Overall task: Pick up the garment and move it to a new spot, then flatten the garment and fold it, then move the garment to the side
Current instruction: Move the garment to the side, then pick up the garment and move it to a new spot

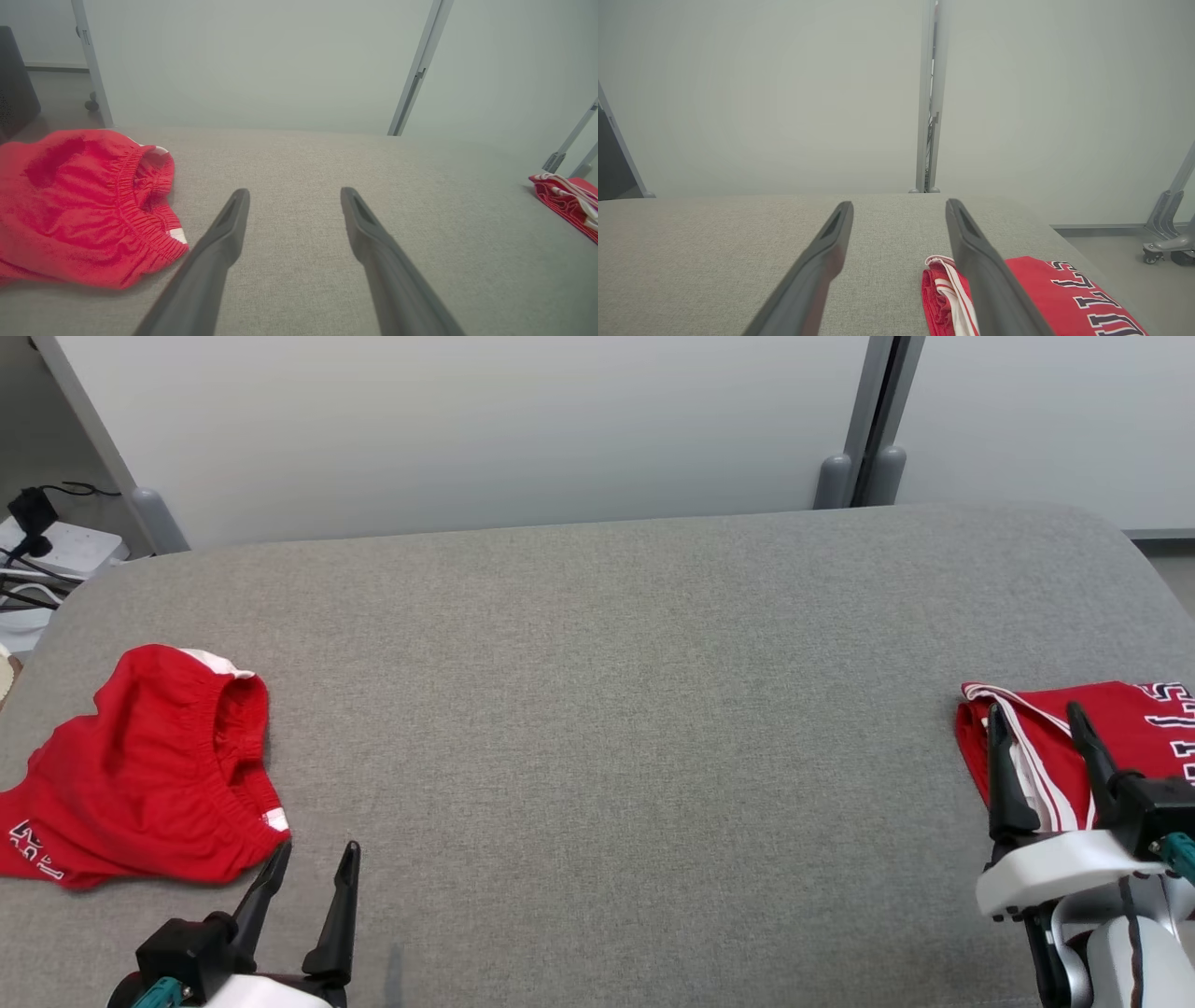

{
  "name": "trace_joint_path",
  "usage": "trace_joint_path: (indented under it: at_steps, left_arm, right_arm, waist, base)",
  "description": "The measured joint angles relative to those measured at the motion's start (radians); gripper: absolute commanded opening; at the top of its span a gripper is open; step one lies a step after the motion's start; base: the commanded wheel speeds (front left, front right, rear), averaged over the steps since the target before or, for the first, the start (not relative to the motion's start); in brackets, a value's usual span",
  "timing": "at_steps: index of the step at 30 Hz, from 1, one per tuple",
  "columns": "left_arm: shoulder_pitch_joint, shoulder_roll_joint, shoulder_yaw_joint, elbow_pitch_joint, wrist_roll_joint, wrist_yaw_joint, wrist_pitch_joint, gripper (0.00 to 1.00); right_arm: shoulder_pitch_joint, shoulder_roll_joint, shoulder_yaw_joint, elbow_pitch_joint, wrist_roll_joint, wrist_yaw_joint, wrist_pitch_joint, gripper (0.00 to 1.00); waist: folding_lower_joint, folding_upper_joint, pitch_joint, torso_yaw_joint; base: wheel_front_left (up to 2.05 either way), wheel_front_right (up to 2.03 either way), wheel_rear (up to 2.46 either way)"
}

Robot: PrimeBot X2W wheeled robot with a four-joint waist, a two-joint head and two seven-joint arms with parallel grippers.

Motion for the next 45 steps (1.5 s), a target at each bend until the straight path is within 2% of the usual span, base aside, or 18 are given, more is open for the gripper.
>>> trace_joint_path:
  at_steps: [3, 10, 19, 24, 31, 45]
  left_arm:
    - [0.0, -0.012, 0.033, 0.017, 0.017, 0.0, 0.0, 1.0]
    - [0.002, -0.029, 0.084, 0.026, 0.068, 0.0, 0.0, 1.0]
    - [0.007, -0.035, 0.121, 0.022, 0.1, 0.0, 0.0, 1.0]
    - [0.007, -0.046, 0.129, 0.023, 0.102, 0.0, 0.0, 1.0]
    - [0.007, -0.043, 0.132, 0.033, 0.101, 0.0, 0.0, 1.0]
    - [0.006, -0.023, 0.146, 0.079, 0.09, 0.0, 0.0, 1.0]
  right_arm:
    - [0.036, -0.001, 0.029, -0.027, 0.037, 0.0, 0.0, 1.0]
    - [0.115, 0.0, 0.069, -0.046, 0.036, 0.0, 0.0, 1.0]
    - [0.133, 0.0, 0.084, -0.052, 0.041, 0.0, 0.0, 1.0]
    - [0.133, -0.001, 0.104, -0.051, 0.041, 0.0, 0.0, 1.0]
    - [0.12, -0.001, 0.153, -0.017, 0.07, 0.0, 0.0, 1.0]
    - [0.065, -0.003, 0.237, 0.039, 0.119, 0.0, 0.0, 1.0]
  waist:
    - [0.0, 0.0, -0.01, 0.013]
    - [0.0, 0.0, -0.02, 0.029]
    - [0.0, 0.0, -0.014, 0.037]
    - [-0.0001, 0.0, -0.012, 0.066]
    - [0.0, 0.0, -0.009, 0.158]
    - [0.0, 0.0, 0.004, 0.41]
  base:
    - [0.0, 0.0, 0.0]
    - [0.0, 0.0, 0.0]
    - [0.0, 0.0, 0.0]
    - [0.0, 0.0, 0.0]
    - [0.0, 0.0, 0.0]
    - [0.0, 0.0, 0.0]
